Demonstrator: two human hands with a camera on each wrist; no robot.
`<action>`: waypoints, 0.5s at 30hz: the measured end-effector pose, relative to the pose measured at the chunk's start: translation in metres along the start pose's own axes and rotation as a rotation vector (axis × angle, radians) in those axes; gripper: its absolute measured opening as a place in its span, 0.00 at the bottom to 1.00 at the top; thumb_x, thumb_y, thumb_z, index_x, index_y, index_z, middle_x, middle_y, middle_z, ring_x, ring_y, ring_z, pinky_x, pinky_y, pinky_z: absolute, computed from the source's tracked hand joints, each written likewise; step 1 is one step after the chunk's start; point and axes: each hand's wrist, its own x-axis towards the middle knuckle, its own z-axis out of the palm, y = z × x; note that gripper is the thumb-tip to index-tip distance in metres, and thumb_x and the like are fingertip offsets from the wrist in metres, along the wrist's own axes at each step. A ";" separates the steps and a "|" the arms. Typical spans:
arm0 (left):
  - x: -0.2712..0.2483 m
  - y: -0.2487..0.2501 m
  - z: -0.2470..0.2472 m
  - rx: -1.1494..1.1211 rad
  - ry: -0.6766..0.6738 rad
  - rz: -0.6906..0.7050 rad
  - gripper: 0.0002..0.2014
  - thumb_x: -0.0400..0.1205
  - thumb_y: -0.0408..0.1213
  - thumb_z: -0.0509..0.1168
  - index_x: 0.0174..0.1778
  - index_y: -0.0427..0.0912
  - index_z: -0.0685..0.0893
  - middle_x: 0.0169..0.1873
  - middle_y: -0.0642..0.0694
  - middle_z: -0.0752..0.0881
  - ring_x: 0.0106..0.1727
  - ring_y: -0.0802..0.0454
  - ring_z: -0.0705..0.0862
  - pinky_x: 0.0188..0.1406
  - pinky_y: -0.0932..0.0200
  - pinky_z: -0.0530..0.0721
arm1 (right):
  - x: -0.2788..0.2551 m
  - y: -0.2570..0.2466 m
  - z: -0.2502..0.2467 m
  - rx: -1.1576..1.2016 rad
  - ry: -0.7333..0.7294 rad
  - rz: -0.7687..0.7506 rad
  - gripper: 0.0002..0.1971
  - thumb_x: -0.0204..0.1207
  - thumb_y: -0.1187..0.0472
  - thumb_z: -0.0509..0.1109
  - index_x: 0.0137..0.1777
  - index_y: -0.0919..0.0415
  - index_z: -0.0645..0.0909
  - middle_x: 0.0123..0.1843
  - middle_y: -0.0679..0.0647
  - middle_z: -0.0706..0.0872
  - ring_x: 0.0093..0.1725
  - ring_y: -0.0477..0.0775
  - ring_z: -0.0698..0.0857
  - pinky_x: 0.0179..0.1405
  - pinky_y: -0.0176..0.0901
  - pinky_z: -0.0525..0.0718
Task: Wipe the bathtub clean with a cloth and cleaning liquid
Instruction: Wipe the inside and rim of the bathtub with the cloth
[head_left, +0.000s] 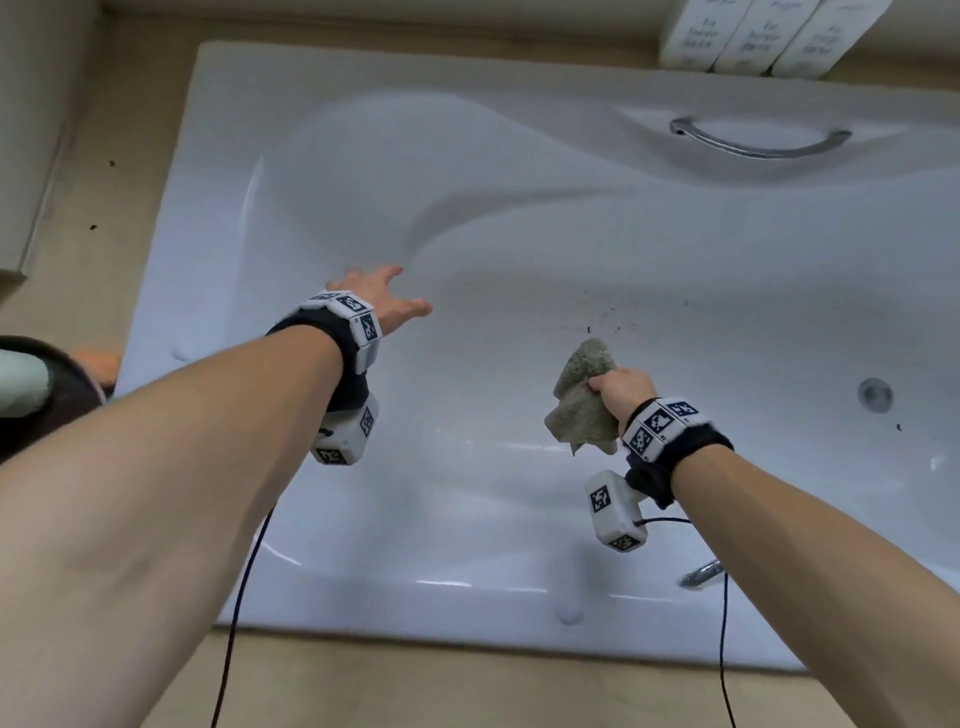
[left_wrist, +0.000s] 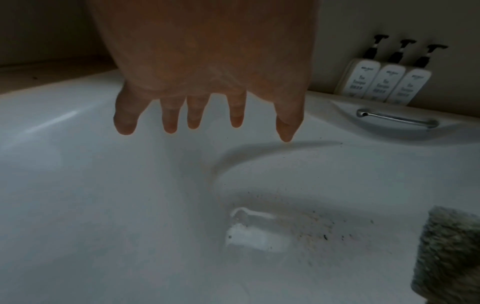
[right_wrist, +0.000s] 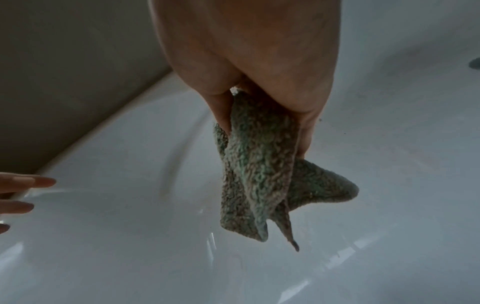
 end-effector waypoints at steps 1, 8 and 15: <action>0.014 -0.001 0.004 0.007 0.000 0.011 0.39 0.72 0.66 0.65 0.80 0.64 0.63 0.79 0.37 0.63 0.78 0.31 0.64 0.76 0.39 0.65 | 0.015 -0.001 0.007 0.015 0.016 0.002 0.09 0.80 0.67 0.67 0.37 0.65 0.78 0.53 0.67 0.86 0.56 0.68 0.85 0.62 0.63 0.83; 0.076 -0.005 0.049 0.085 -0.004 0.065 0.37 0.72 0.65 0.65 0.79 0.63 0.65 0.80 0.37 0.62 0.79 0.32 0.60 0.76 0.36 0.63 | 0.104 -0.030 0.040 -0.097 0.063 -0.001 0.10 0.83 0.63 0.61 0.44 0.65 0.81 0.59 0.62 0.86 0.37 0.55 0.80 0.29 0.41 0.76; 0.118 -0.001 0.077 0.170 -0.062 0.060 0.36 0.73 0.64 0.63 0.79 0.66 0.62 0.83 0.45 0.53 0.83 0.37 0.44 0.75 0.24 0.49 | 0.174 -0.057 0.068 -0.259 0.084 -0.083 0.21 0.86 0.67 0.49 0.74 0.73 0.72 0.73 0.68 0.77 0.71 0.65 0.75 0.56 0.42 0.69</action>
